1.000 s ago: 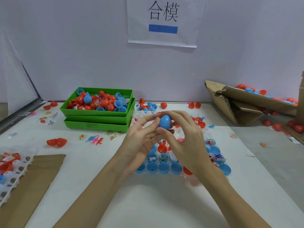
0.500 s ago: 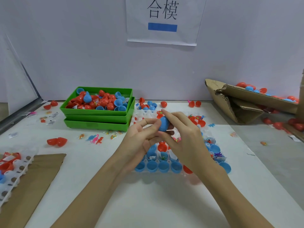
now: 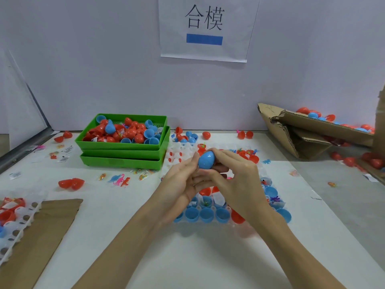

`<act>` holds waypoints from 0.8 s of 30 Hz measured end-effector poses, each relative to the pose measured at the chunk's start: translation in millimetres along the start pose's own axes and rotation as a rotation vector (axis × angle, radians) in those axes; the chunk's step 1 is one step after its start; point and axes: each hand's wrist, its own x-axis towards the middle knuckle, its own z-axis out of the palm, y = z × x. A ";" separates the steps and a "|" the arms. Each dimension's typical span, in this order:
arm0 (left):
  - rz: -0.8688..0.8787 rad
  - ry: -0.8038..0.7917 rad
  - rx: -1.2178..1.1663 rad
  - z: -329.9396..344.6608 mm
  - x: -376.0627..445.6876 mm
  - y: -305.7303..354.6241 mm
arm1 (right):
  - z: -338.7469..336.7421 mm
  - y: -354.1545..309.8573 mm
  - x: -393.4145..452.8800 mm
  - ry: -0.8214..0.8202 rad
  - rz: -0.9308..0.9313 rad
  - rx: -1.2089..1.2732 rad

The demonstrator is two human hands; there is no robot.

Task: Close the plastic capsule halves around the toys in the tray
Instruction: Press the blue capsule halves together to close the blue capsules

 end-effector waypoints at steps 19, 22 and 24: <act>0.054 0.063 0.166 0.7 -0.9 7.2 | 1.3 0.1 1.4 -0.008 -0.031 -0.111; 0.048 0.077 0.136 1.3 -1.3 6.1 | 2.7 0.5 -0.3 0.020 -0.081 -0.120; 0.059 0.098 0.109 2.7 -1.7 5.0 | 3.2 -0.8 -0.5 0.024 -0.094 -0.124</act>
